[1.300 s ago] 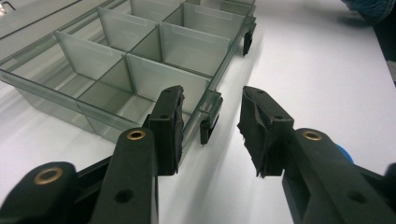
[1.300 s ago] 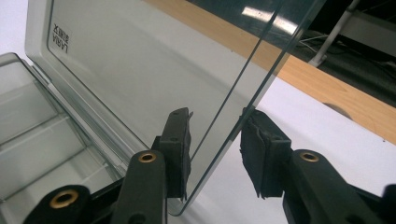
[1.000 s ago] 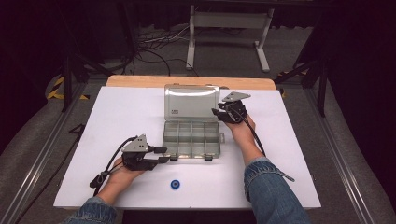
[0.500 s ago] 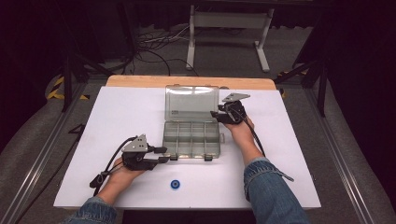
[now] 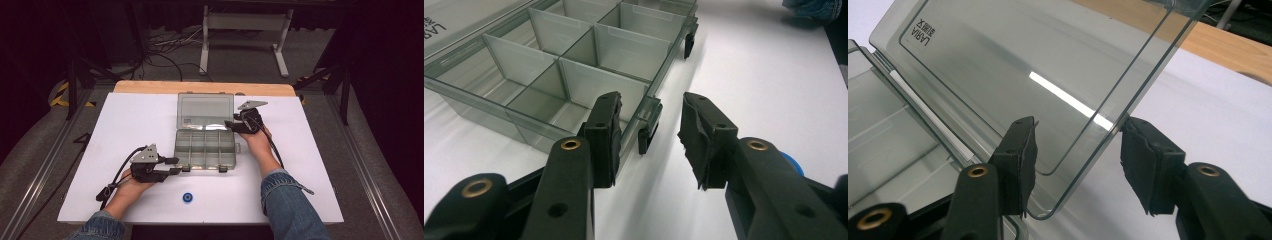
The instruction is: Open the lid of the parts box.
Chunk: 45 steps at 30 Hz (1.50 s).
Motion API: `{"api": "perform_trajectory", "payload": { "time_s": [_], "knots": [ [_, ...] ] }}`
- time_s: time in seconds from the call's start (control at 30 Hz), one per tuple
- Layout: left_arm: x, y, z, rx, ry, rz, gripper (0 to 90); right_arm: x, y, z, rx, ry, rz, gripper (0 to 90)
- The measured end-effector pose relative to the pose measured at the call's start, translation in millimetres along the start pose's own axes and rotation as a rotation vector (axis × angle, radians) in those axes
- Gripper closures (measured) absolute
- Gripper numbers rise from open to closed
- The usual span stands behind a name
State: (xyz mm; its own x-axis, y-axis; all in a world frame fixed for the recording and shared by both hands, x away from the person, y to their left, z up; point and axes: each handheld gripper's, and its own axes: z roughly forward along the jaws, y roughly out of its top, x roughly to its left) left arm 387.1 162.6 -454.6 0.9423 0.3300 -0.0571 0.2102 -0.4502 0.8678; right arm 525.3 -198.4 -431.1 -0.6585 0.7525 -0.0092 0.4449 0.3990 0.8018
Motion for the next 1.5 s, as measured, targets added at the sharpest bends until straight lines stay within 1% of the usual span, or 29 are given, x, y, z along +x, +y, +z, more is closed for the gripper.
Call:
{"api": "perform_trajectory", "payload": {
  "time_s": [0.27,0.47,0.53,0.67,0.77,0.83,0.87,0.93,0.97,1.03,1.1,1.2,1.23,1.27,1.3,1.33,1.4,1.43,1.5],
  "knots": [
    [0.0,0.0,0.0,0.0,0.001,0.0,60.1,-0.9,-1.2,1.1,0.006,0.011,0.014,47.0],
    [-0.1,0.0,0.0,-0.001,-0.001,-0.003,59.9,-0.9,-1.1,1.2,0.005,0.013,0.013,46.0],
    [-0.2,0.2,-0.1,0.002,0.0,0.0,59.3,-1.0,-0.9,0.5,0.007,0.002,0.008,44.8],
    [-0.9,1.0,0.7,0.003,0.002,0.004,56.5,-1.1,0.4,-3.5,-0.006,-0.003,0.009,42.7],
    [-0.5,1.5,0.3,-0.006,0.0,0.002,54.8,1.7,3.2,-10.1,-0.013,-0.006,-0.009,41.5],
    [-0.4,1.7,-1.4,-0.011,-0.004,-0.007,53.8,3.0,4.4,-12.5,-0.019,-0.005,-0.016,41.0],
    [0.0,2.2,-2.8,-0.011,0.001,0.002,53.4,5.0,6.1,-15.9,-0.026,-0.001,-0.021,40.2],
    [-0.6,2.3,-3.7,-0.015,-0.001,-0.005,52.5,6.9,7.7,-18.8,-0.034,0.002,-0.03,39.2],
    [-0.1,2.9,-5.8,-0.018,0.005,0.003,52.5,8.7,8.9,-20.9,-0.039,0.005,-0.034,38.0],
    [-0.4,3.4,-8.0,-0.021,0.002,0.002,50.7,13.3,12.2,-26.7,-0.056,0.012,-0.041,34.8],
    [-0.8,4.0,-10.9,-0.019,0.02,0.004,47.4,17.8,15.3,-32.3,-0.074,0.024,-0.046,31.8],
    [-1.2,4.5,-13.1,-0.018,0.029,0.005,40.9,21.8,17.6,-36.6,-0.084,0.032,-0.058,29.4],
    [-2.3,4.5,-14.0,-0.021,0.037,-0.004,40.9,23.8,18.6,-38.8,-0.087,0.035,-0.065,28.1],
    [-3.1,4.8,-15.2,-0.024,0.044,-0.005,33.8,28.9,20.5,-43.7,-0.097,0.047,-0.071,25.2],
    [-3.8,5.0,-16.0,-0.028,0.047,-0.006,32.0,30.6,21.1,-45.4,-0.099,0.05,-0.073,24.1],
    [-5.3,5.6,-19.2,-0.038,0.055,0.0,30.5,32.9,21.9,-47.6,-0.101,0.056,-0.077,23.5],
    [-5.8,5.8,-20.7,-0.047,0.053,-0.006,28.2,35.5,22.6,-49.9,-0.104,0.063,-0.08,23.1],
    [-6.5,5.9,-22.4,-0.055,0.056,-0.019,28.2,37.9,23.4,-52.2,-0.107,0.069,-0.086,22.6],
    [-6.4,6.1,-25.5,-0.055,0.062,-0.025,26.2,44.1,25.7,-58.0,-0.115,0.082,-0.103,21.8]
  ]
}}
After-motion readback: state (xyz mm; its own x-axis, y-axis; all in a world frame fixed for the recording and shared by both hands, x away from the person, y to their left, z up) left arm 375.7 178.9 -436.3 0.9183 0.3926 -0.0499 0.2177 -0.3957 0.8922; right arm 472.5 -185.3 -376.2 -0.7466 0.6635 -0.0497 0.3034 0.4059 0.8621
